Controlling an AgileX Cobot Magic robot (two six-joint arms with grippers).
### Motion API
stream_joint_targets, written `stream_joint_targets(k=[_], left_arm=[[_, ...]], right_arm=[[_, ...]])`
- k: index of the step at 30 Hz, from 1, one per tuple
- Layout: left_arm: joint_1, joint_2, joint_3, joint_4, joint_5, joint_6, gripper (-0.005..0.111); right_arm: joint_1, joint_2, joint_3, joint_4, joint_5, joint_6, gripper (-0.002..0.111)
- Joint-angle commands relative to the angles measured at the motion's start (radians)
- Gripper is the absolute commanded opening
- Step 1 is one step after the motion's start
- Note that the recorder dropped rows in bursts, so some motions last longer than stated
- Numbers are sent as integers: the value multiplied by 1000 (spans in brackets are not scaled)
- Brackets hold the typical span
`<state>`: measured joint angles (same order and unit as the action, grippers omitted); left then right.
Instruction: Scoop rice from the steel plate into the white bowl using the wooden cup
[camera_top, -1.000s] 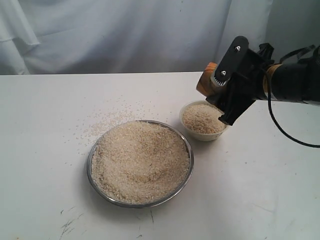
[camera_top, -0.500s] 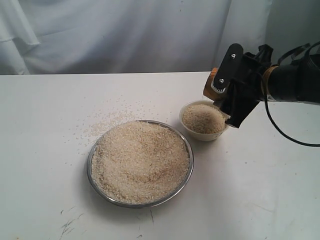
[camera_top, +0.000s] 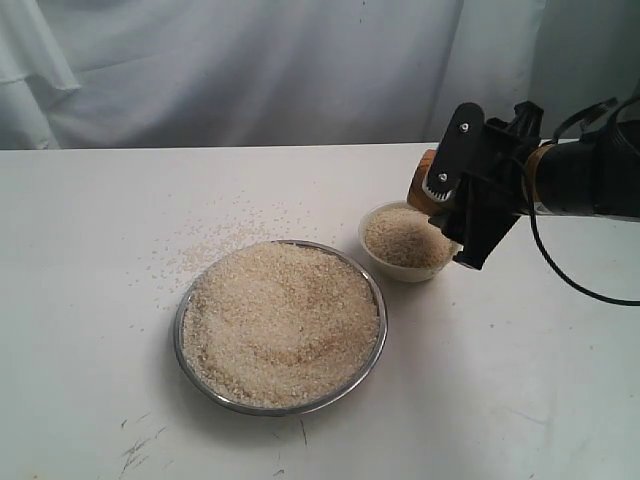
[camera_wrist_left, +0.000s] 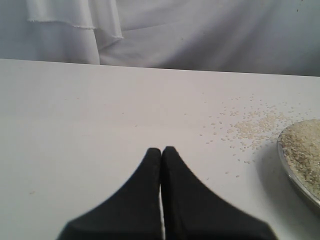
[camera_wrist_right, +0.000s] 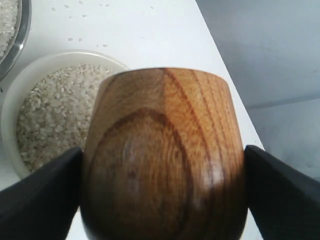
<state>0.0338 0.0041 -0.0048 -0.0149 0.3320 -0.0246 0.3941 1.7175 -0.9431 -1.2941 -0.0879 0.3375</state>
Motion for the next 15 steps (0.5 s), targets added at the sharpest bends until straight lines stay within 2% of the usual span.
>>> stream_joint_targets(k=[1,15], left_arm=[[-3,-4,5,1,-13,1,0],[-3,-4,5,1,-13,1,0]], right_arm=[[3,-3,9,-23,34,-2,0],[64,-3,9,-140,148,-6,0]])
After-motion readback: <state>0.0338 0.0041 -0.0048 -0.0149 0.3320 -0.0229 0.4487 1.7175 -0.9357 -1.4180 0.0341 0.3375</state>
